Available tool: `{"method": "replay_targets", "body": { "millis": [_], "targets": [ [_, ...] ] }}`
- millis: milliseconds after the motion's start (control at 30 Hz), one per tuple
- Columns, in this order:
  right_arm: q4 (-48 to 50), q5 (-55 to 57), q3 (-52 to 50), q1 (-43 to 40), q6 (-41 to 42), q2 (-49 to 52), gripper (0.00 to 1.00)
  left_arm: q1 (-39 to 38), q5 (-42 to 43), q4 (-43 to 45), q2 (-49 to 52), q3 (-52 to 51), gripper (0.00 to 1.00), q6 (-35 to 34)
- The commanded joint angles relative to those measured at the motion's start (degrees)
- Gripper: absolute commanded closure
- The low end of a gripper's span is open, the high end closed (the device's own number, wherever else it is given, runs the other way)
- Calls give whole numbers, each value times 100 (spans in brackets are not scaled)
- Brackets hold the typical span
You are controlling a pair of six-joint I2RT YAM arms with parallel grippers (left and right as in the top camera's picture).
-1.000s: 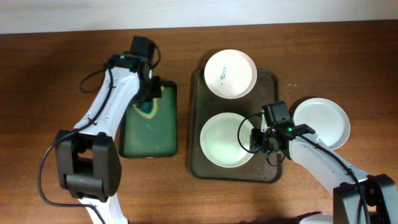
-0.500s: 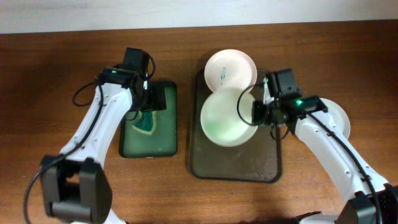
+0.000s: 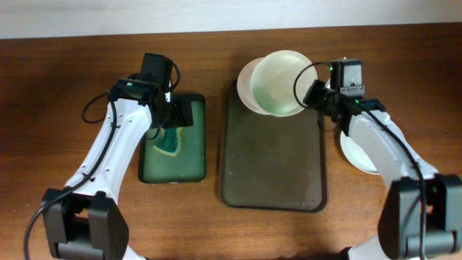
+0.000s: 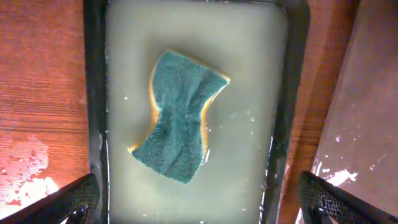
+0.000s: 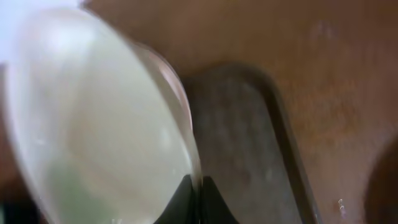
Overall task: Clean dirty plates on tray and stack at the side
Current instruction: 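Lift the plate and stack it on the side plate with the right gripper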
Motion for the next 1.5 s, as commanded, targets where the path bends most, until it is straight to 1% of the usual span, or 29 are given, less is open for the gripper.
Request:
{"method": "replay_targets", "body": {
  "millis": [0, 67, 100, 133, 200, 267, 333, 400, 467, 500, 567, 667, 700, 767, 833, 933, 1133, 1300, 1467],
  "targets": [
    [1274, 404, 76, 37, -1106, 280, 96, -35, 61, 2, -57, 79, 1, 9],
    [1943, 675, 76, 125, -1958, 289, 96, -35, 63, 2, -57, 79, 0, 9],
    [2247, 673, 76, 179, -2583, 289, 96, -39, 63, 2, -57, 79, 1, 9],
    [2450, 680, 76, 295, -3418, 289, 96, -39, 63, 2, -57, 79, 1, 9],
    [2533, 822, 76, 415, -3993, 289, 96, -39, 63, 2, -57, 79, 1, 9],
    [2653, 1412, 76, 664, -4638, 289, 96, -35, 63, 2, -57, 79, 1, 9],
    [2715, 1856, 76, 909, -5042, 289, 96, -35, 63, 2, -57, 79, 1, 9],
    [2918, 2485, 76, 1161, -5073, 267, 96, -35, 61, 2, -57, 79, 1, 9],
    [3069, 2614, 76, 1344, -5390, 157, 96, -35, 63, 2, -57, 79, 0, 9],
    [3106, 2651, 76, 1456, -5648, 59, 96, -35, 63, 2, -57, 79, 1, 9],
    [3252, 3318, 79, 1683, -5998, -114, 96, -35, 63, 4, -57, 79, 1, 11],
    [3438, 4039, 76, 2059, -6811, -295, 96, -35, 61, 2, -57, 79, 1, 11],
    [3703, 4557, 76, 2267, -7047, -315, 96, -35, 63, 2, -57, 79, 1, 9],
    [4076, 5058, 76, 2524, -7530, -315, 96, -35, 63, 2, -57, 79, 1, 11],
    [4229, 5202, 76, 2695, -7755, -315, 96, -35, 63, 9, -57, 79, 1, 9],
    [4247, 5541, 76, 2804, -7768, -315, 96, -35, 61, 4, -57, 79, 1, 9],
    [4245, 5906, 76, 2804, -7766, -315, 96, -35, 61, 4, -57, 79, 1, 9],
    [4245, 6450, 76, 2804, -7764, -321, 96, -35, 61, 4, -57, 79, 1, 11],
    [4245, 6520, 76, 2817, -7742, -538, 96, -39, 61, 4, -57, 79, 1, 9]
  ]
}}
